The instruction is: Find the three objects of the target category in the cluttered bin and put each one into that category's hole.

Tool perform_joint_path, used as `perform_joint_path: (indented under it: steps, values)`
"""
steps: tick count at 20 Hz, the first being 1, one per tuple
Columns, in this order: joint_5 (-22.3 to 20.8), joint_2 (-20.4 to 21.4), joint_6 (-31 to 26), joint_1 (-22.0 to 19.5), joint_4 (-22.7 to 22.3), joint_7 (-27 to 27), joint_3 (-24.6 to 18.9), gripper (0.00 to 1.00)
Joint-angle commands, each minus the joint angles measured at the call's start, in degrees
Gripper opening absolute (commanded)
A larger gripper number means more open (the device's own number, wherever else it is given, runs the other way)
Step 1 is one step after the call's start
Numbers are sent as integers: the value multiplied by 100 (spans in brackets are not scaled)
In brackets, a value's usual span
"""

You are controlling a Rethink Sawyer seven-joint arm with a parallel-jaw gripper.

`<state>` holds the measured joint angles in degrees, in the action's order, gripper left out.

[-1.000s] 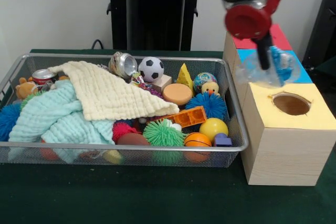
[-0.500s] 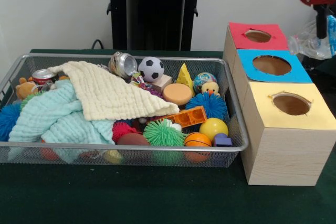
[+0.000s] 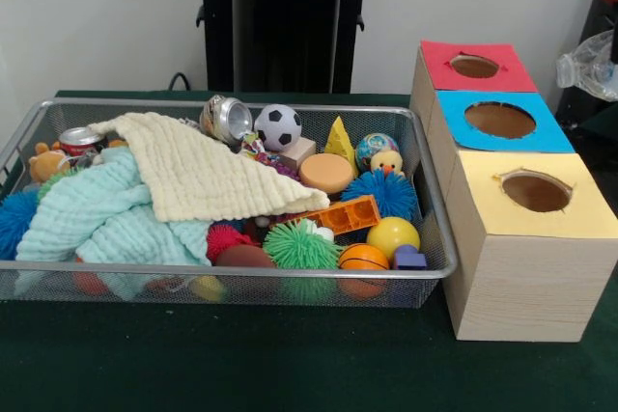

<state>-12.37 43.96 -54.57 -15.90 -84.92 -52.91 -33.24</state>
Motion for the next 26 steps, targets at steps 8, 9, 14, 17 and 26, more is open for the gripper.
perform_joint_path:
  steps: [8, 9, 14, 17, 26]
  values:
    - [-197, -349, 460, 160, -657, -1652, 1075, 0]
    - [-180, -354, 507, 150, -681, -1640, 1088, 0]
    - [-109, -363, 554, 193, -730, -1576, 1174, 0]
    - [-100, -423, 676, 218, -747, -1579, 1235, 0]
    - [-7, -650, 328, 522, -439, -1811, 1559, 0]
